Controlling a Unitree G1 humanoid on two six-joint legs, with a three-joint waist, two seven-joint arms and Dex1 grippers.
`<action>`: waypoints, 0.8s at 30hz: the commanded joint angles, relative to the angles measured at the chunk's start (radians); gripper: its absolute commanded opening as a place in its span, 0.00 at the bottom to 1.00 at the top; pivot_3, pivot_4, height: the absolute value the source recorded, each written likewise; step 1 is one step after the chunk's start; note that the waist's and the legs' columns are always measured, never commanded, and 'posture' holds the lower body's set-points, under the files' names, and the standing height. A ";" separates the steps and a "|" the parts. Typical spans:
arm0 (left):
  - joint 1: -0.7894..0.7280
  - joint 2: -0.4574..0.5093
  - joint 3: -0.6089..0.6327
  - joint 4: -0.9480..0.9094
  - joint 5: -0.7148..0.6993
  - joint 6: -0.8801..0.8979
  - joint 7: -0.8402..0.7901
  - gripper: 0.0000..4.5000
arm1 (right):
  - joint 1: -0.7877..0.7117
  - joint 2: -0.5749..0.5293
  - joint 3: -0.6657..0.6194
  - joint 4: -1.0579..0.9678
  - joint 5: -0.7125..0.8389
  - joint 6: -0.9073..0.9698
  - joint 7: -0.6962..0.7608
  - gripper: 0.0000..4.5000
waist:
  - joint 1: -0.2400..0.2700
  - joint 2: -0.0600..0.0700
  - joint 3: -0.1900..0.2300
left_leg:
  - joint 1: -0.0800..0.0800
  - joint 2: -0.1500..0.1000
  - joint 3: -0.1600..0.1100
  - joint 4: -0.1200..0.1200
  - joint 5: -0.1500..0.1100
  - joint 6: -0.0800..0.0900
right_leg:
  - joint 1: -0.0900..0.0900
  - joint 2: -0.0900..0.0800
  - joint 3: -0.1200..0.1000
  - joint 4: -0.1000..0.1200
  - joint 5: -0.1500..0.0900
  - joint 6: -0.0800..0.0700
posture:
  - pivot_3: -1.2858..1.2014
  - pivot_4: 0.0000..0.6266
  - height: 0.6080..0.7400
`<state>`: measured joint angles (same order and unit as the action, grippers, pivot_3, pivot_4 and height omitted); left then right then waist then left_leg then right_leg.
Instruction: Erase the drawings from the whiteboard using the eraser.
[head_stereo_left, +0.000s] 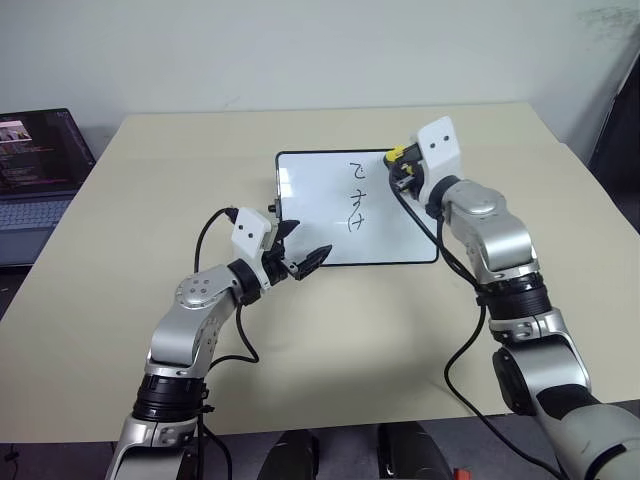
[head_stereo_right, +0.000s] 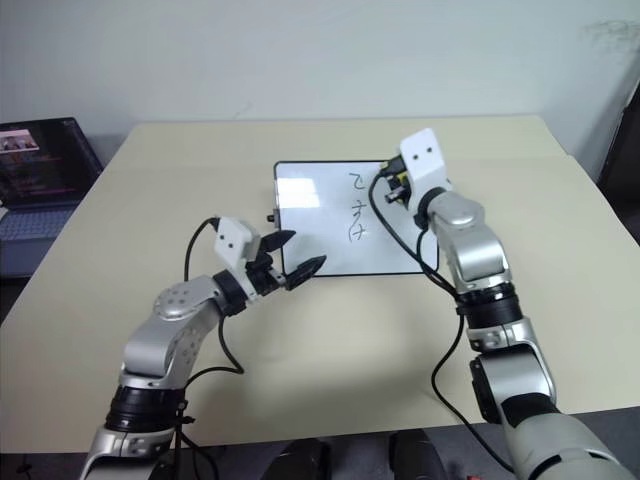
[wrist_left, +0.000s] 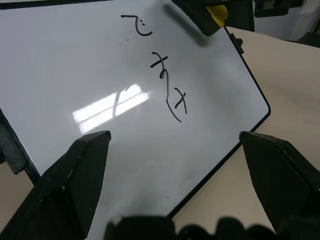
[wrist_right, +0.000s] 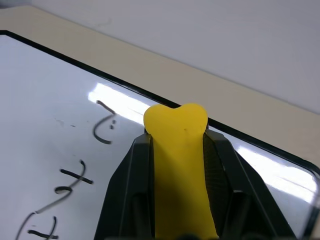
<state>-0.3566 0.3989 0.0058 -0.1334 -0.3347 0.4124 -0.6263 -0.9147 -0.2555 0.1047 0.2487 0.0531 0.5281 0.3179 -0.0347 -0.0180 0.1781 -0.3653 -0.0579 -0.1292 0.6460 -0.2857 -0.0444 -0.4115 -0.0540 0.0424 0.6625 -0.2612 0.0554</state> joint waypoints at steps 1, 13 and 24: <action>-0.006 -0.001 0.017 -0.048 -0.012 -0.005 0.009 1.00 | -0.054 0.019 0.010 0.016 -0.021 -0.060 0.005 0.22 | 0.000 0.000 0.000 | 0.000 0.000 0.000 0.000 0.000 -0.001 | 0.000 0.000 0.000 0.000 0.000 0.000 | 0.52 0.24 1.00; -0.003 0.004 0.016 -0.049 -0.013 -0.012 0.005 1.00 | -0.134 0.051 0.036 0.150 -0.080 -0.147 0.011 0.22 | -0.001 0.000 0.000 | 0.000 0.000 0.000 0.000 0.001 -0.002 | -0.001 0.000 0.000 0.000 0.000 0.000 | 0.52 0.24 1.00; -0.002 0.005 0.026 -0.049 -0.010 -0.020 0.012 1.00 | -0.160 0.049 0.089 0.228 -0.162 -0.156 0.026 0.22 | 0.000 0.000 0.000 | 0.000 0.000 0.000 0.000 0.001 -0.002 | -0.001 0.000 0.000 0.000 0.000 0.000 | 0.52 0.24 1.00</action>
<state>-0.3566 0.3989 0.0086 -0.1436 -0.3362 0.4111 -0.6204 -1.0345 -0.2064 0.1890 0.4879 -0.0972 0.3985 0.3413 -0.0352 -0.0180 0.1781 -0.3656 -0.0580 -0.1292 0.6458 -0.2847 -0.0461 -0.4124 -0.0540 0.0424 0.6627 -0.2612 0.0553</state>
